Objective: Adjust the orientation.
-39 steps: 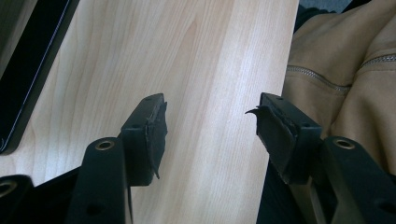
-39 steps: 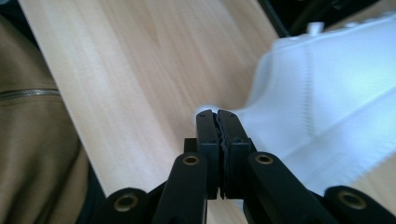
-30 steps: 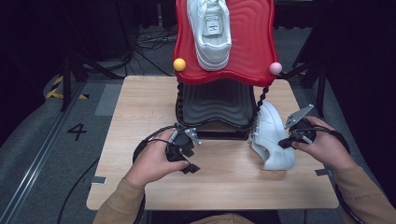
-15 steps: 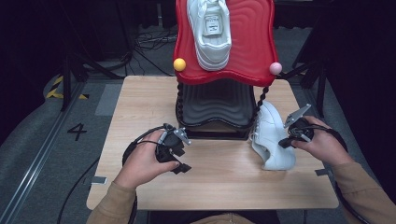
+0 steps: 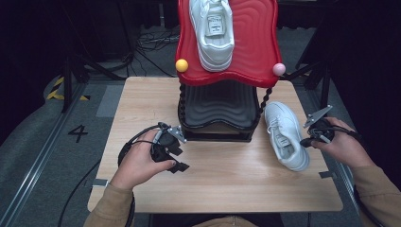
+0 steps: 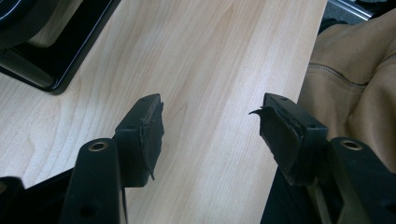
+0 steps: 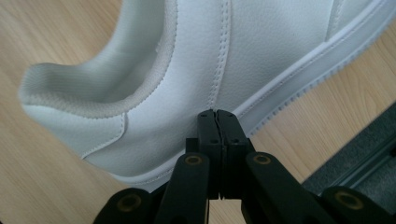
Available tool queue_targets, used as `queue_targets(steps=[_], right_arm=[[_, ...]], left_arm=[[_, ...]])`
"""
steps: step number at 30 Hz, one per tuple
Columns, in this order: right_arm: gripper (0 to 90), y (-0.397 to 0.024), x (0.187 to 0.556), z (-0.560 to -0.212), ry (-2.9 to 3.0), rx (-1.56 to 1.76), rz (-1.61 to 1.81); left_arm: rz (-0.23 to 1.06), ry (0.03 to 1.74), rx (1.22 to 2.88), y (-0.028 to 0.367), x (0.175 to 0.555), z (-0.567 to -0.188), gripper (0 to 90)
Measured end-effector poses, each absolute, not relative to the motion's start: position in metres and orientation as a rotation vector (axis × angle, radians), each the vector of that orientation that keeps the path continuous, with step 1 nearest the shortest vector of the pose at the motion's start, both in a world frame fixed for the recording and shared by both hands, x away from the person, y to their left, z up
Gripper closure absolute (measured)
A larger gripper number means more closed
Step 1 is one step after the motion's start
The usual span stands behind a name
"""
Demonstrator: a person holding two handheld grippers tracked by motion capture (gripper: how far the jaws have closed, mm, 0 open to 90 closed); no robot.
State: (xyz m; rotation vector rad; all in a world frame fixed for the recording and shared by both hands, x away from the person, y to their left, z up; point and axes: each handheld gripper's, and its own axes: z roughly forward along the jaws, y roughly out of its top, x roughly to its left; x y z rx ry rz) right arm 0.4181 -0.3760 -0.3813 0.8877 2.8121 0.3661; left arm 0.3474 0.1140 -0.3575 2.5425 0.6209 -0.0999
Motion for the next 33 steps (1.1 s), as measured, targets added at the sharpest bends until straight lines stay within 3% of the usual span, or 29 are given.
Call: queue_targets(steps=[11, 18, 33], right_arm=[[89.4, -0.423, 0.415, -0.392, 2.759, 1.022, 0.211], [88.9, -0.427, 0.411, -0.381, 2.755, 1.008, 0.249], [67.9, -0.388, 0.393, -0.345, 2.878, 0.678, 0.38]], left_arm=[[-0.11, 0.621, 2.536, 0.114, 0.35, -0.359, 39.5], [-0.112, 0.617, 2.531, 0.115, 0.35, -0.358, 39.5], [-0.133, 0.616, 2.54, 0.112, 0.348, -0.362, 39.4]])
